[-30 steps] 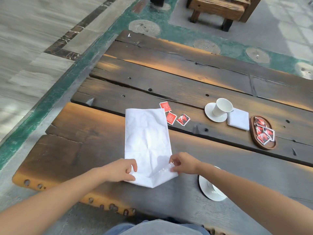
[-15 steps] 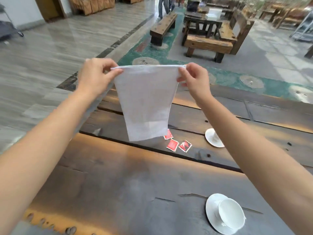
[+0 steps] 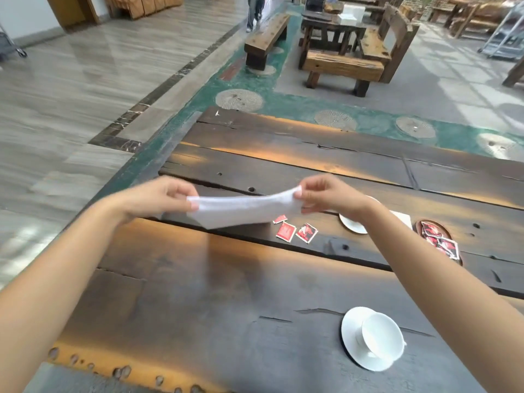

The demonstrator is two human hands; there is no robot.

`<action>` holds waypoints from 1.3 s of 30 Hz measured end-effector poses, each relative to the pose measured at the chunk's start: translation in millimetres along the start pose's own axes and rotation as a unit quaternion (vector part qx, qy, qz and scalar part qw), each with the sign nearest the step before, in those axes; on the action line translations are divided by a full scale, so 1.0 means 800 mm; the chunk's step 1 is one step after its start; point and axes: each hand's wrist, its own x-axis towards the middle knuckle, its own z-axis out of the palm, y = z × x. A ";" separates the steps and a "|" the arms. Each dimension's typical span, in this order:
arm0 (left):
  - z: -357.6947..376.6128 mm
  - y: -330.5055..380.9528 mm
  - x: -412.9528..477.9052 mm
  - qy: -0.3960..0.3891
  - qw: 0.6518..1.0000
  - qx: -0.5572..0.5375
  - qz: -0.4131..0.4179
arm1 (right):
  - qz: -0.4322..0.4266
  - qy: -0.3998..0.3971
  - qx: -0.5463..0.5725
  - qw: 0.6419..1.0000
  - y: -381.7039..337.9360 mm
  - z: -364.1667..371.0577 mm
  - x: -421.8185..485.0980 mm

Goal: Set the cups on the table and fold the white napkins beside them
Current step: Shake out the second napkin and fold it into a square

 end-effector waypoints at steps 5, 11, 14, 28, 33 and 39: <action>0.097 -0.066 -0.019 -0.179 0.979 -0.052 -0.080 | 0.165 -0.171 -0.004 0.971 0.093 0.050 -0.030; 0.183 -0.114 -0.052 -0.282 0.933 -0.153 -0.162 | 0.256 -0.283 0.054 0.923 0.175 0.098 -0.069; 0.195 -0.126 -0.051 -0.320 0.919 -0.130 -0.187 | 0.287 -0.303 0.065 0.906 0.193 0.109 -0.076; 0.184 -0.157 0.068 0.116 0.966 -0.103 -0.208 | 0.224 0.049 0.115 0.967 0.196 0.110 0.022; 0.199 -0.181 0.093 0.203 0.960 -0.079 -0.174 | 0.223 0.143 0.134 0.955 0.215 0.123 0.061; 0.212 -0.206 0.110 0.255 0.952 -0.030 -0.170 | 0.232 0.149 0.048 0.960 0.242 0.133 0.086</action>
